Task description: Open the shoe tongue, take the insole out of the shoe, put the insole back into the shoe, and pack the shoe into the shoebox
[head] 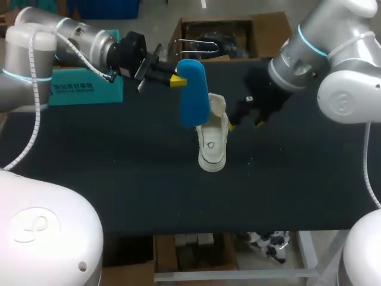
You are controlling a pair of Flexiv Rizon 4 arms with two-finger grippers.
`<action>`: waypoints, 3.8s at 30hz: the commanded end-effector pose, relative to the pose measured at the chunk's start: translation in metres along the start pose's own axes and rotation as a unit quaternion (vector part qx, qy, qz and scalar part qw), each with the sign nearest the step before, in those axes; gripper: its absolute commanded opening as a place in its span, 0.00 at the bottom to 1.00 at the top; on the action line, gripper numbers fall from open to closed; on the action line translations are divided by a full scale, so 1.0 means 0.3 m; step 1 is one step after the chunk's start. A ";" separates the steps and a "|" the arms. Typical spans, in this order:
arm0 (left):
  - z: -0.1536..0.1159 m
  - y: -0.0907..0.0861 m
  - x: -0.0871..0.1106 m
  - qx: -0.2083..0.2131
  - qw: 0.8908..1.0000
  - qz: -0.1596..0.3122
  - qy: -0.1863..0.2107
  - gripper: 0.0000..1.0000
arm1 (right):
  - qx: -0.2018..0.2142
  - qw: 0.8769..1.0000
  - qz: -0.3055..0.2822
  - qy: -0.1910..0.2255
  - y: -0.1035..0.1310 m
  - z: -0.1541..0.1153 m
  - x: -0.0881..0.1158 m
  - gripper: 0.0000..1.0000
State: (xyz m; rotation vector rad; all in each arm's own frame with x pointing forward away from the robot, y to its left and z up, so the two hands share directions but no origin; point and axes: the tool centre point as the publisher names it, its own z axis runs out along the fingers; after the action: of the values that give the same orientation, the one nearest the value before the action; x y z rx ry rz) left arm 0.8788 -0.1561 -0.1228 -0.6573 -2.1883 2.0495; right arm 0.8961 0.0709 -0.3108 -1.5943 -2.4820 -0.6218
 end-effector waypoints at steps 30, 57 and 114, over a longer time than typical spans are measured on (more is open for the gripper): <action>0.042 -0.023 0.149 0.093 0.955 -0.229 -0.165 0.00 | -0.006 1.000 -0.014 -0.007 -0.218 -0.069 -0.028 1.00; 0.042 -0.023 0.149 0.093 0.955 -0.229 -0.165 0.00 | 0.100 0.971 0.171 0.131 -0.166 -0.144 0.125 1.00; 0.084 0.003 0.150 0.105 0.966 -0.179 -0.152 0.00 | 0.228 0.590 0.741 0.226 -0.155 -0.104 0.270 1.00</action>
State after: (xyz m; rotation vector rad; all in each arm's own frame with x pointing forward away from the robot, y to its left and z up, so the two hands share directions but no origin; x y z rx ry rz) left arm 0.8253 -0.1598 -0.1260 0.0953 -2.0276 2.2209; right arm 0.8135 0.1135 -0.2621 -2.1261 -0.3376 -0.0540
